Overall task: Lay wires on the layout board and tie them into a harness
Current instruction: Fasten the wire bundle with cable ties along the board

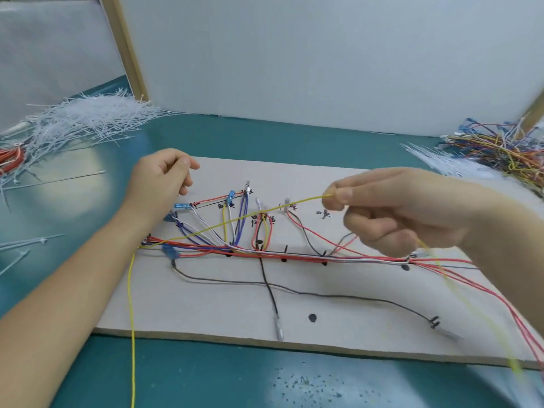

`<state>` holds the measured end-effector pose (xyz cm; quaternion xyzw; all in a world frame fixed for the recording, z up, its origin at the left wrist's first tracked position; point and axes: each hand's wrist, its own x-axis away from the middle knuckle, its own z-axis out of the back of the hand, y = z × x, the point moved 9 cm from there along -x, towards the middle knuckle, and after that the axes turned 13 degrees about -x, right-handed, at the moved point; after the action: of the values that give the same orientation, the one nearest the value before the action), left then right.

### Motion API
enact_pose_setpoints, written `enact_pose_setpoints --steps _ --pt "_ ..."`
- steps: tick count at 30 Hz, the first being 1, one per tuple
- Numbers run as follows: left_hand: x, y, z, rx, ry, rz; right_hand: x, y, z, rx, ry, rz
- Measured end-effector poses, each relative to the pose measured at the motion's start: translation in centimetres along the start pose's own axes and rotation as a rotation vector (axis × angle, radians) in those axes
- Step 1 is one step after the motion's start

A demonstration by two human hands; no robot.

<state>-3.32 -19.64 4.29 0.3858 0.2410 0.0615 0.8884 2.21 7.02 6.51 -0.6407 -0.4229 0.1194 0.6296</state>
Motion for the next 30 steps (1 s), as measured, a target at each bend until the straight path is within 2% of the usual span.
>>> enact_pose_setpoints --steps 3,5,9,11,13,17,24,30 --pt "0.9 2.5 -0.5 -0.098 -0.08 -0.117 2.8 0.5 2.8 -0.008 0.074 0.016" --pt "2.2 4.8 -1.8 -0.107 -0.239 -0.211 4.4 1.5 3.7 0.098 0.073 0.001" --pt "6.7 9.3 -5.0 -0.077 -0.648 -0.406 7.3 4.2 5.8 0.503 0.178 -0.014" --pt "9.1 10.7 -6.3 -0.153 -0.782 -0.563 8.2 5.1 6.6 0.609 0.247 0.039" --pt "10.6 11.5 -7.2 -0.196 -0.85 -0.666 8.7 6.1 7.2 0.673 0.314 0.009" --pt "11.2 11.7 -7.6 -0.237 -0.859 -0.73 8.8 6.7 7.6 0.697 0.399 0.001" --pt "11.3 10.8 -6.6 -0.229 -0.825 -0.699 8.4 6.9 7.4 0.796 0.385 -0.069" --pt "11.6 10.7 -3.6 -0.251 -0.697 -0.773 7.8 6.9 7.4 0.827 0.34 -0.095"
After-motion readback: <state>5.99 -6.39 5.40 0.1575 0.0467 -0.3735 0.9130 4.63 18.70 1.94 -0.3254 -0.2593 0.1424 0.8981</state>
